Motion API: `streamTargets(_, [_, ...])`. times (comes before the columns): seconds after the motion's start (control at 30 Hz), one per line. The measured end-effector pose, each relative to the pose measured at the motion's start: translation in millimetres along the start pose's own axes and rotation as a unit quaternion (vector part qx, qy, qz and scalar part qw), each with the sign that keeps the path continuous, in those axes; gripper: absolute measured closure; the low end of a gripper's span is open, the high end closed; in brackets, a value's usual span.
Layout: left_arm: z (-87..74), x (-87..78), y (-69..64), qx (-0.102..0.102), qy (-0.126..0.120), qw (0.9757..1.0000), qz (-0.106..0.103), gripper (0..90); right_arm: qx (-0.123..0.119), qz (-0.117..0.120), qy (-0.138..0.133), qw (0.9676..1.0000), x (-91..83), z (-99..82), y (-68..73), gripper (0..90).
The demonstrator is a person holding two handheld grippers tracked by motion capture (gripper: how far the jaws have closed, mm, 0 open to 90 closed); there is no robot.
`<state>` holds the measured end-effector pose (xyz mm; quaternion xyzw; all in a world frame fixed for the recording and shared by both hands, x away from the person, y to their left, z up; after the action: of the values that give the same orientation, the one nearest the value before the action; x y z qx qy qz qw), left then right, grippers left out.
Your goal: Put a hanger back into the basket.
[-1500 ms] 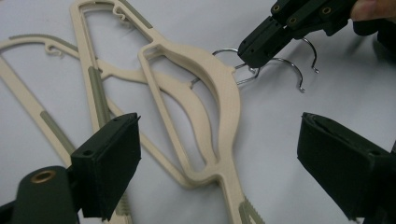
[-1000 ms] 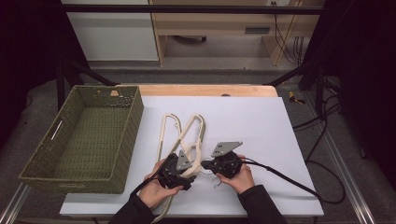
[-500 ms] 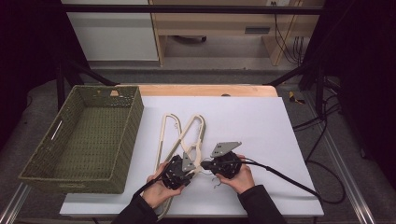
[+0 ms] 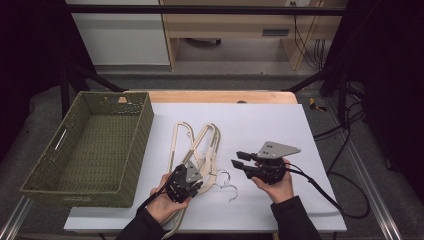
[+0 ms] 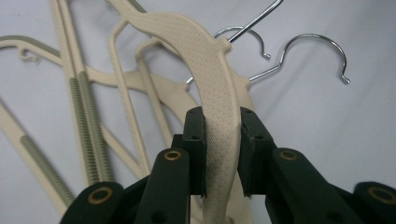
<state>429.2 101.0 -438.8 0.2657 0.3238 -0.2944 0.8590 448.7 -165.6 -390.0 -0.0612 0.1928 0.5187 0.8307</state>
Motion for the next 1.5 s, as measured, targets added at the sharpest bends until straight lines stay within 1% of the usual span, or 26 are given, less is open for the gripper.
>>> streamTargets(0.07, [-0.1, -5.4, 4.6, -0.010, -0.004, 0.9999, 0.004, 75.8, 0.009, -0.014, -0.013, 0.9998, -9.8, -1.4, -4.5, 57.3])
streamTargets(0.2, [-1.0, -14.5, 12.2, -0.027, -0.013, 0.9994, 0.017, 76.9, 0.020, -0.048, -0.028, 0.9983, -24.4, -6.1, -11.5, 44.0])
streamTargets(0.23, [-1.1, -16.7, 14.3, -0.024, -0.011, 0.9994, 0.021, 77.2, 0.023, -0.055, -0.032, 0.9977, -27.2, -7.4, -12.9, 41.9])
streamTargets(0.3, [-1.1, -19.3, 17.0, -0.030, -0.013, 0.9990, 0.029, 77.8, 0.030, -0.065, -0.038, 0.9967, -32.4, -10.1, -15.1, 35.8])
streamTargets(0.33, [-1.1, -21.0, 19.2, -0.026, -0.009, 0.9991, 0.033, 78.0, 0.037, -0.070, -0.042, 0.9959, -34.4, -11.6, -16.0, 33.1])
streamTargets(0.37, [-1.2, -21.6, 19.8, -0.034, -0.013, 0.9986, 0.039, 78.3, 0.042, -0.076, -0.045, 0.9952, -36.3, -13.4, -17.1, 31.0])
streamTargets(0.4, [-1.4, -23.4, 22.3, -0.029, -0.008, 0.9986, 0.044, 78.6, 0.046, -0.079, -0.047, 0.9947, -38.3, -15.2, -18.1, 27.9])
streamTargets(0.43, [-1.6, -25.1, 24.8, -0.033, -0.008, 0.9980, 0.053, 78.9, 0.051, -0.082, -0.048, 0.9941, -40.3, -17.0, -19.2, 25.9])
streamTargets(0.53, [-2.6, -28.5, 32.0, -0.045, -0.011, 0.9966, 0.068, 80.0, 0.064, -0.089, -0.055, 0.9924, -46.0, -21.7, -23.3, 22.9])
streamTargets(0.57, [-3.1, -30.0, 34.8, -0.050, -0.010, 0.9960, 0.074, 80.3, 0.066, -0.090, -0.058, 0.9920, -48.3, -23.1, -25.0, 22.1])
streamTargets(0.6, [-3.5, -30.8, 37.1, -0.054, -0.012, 0.9953, 0.080, 80.8, 0.074, -0.093, -0.061, 0.9910, -49.9, -23.9, -25.5, 21.5])
streamTargets(0.63, [-4.3, -32.4, 41.2, -0.060, -0.013, 0.9940, 0.091, 81.3, 0.073, -0.094, -0.062, 0.9910, -51.2, -24.6, -26.7, 21.1])
streamTargets(0.67, [-5.0, -33.5, 44.5, -0.069, -0.015, 0.9928, 0.097, 82.1, 0.077, -0.098, -0.064, 0.9902, -52.7, -25.2, -27.3, 20.0])
streamTargets(0.73, [-6.7, -36.1, 51.4, -0.082, -0.017, 0.9911, 0.103, 83.0, 0.079, -0.102, -0.065, 0.9895, -54.2, -25.8, -28.2, 18.9])
streamTargets(0.8, [-8.8, -38.4, 58.6, -0.095, -0.021, 0.9882, 0.119, 84.2, 0.079, -0.100, -0.065, 0.9896, -55.2, -26.3, -28.9, 17.6])
streamTargets(0.87, [-11.2, -40.4, 64.9, -0.105, -0.025, 0.9859, 0.128, 85.4, 0.082, -0.099, -0.065, 0.9895, -54.3, -26.6, -29.4, 16.1])
streamTargets(0.97, [-15.0, -41.8, 73.1, -0.130, -0.040, 0.9826, 0.127, 85.8, 0.082, -0.101, -0.060, 0.9897, -53.4, -27.4, -30.0, 14.4])
streamTargets(1.0, [-15.9, -43.2, 75.0, -0.135, -0.044, 0.9819, 0.125, 85.9, 0.084, -0.101, -0.058, 0.9897, -53.3, -27.6, -29.8, 14.2])
streamTargets(1.07, [-16.1, -48.4, 76.7, -0.135, -0.054, 0.9805, 0.132, 85.9, 0.083, -0.101, -0.055, 0.9899, -53.6, -27.8, -29.9, 13.6])
streamTargets(1.13, [-14.8, -56.8, 77.4, -0.135, -0.071, 0.9788, 0.137, 86.0, 0.084, -0.102, -0.055, 0.9897, -54.1, -27.9, -29.9, 13.4])
streamTargets(1.23, [-11.6, -74.1, 78.0, -0.135, -0.101, 0.9764, 0.135, 86.0, 0.080, -0.103, -0.058, 0.9898, -56.8, -27.6, -30.1, 13.1])
streamTargets(1.3, [-9.0, -86.5, 77.3, -0.135, -0.119, 0.9750, 0.130, 86.0, 0.082, -0.105, -0.062, 0.9892, -58.2, -27.1, -29.8, 12.9])
streamTargets(1.37, [-6.3, -97.8, 76.6, -0.132, -0.137, 0.9742, 0.122, 85.9, 0.080, -0.105, -0.063, 0.9893, -60.5, -26.7, -29.9, 12.6])
streamTargets(1.43, [-4.1, -107.5, 76.2, -0.129, -0.153, 0.9735, 0.112, 85.9, 0.080, -0.107, -0.066, 0.9889, -62.3, -26.2, -29.8, 12.4])
streamTargets(1.47, [-3.1, -111.7, 75.9, -0.130, -0.160, 0.9727, 0.107, 86.0, 0.079, -0.108, -0.067, 0.9888, -63.3, -26.0, -29.9, 12.4])
streamTargets(1.5, [-1.8, -115.6, 76.4, -0.128, -0.164, 0.9729, 0.101, 86.0, 0.080, -0.107, -0.069, 0.9887, -64.4, -25.6, -29.6, 12.3])
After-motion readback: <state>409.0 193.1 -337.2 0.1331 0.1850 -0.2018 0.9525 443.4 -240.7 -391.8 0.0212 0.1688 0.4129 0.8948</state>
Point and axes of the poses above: each handheld gripper's, and its own axes: x roughly forward along the jaws, z roughly out of its top, y roughly to its left, the point moved 1 cm from there along x, roughly forward along the jaws, and after that the axes turned 10 degrees about z, right-handed, at the moved point
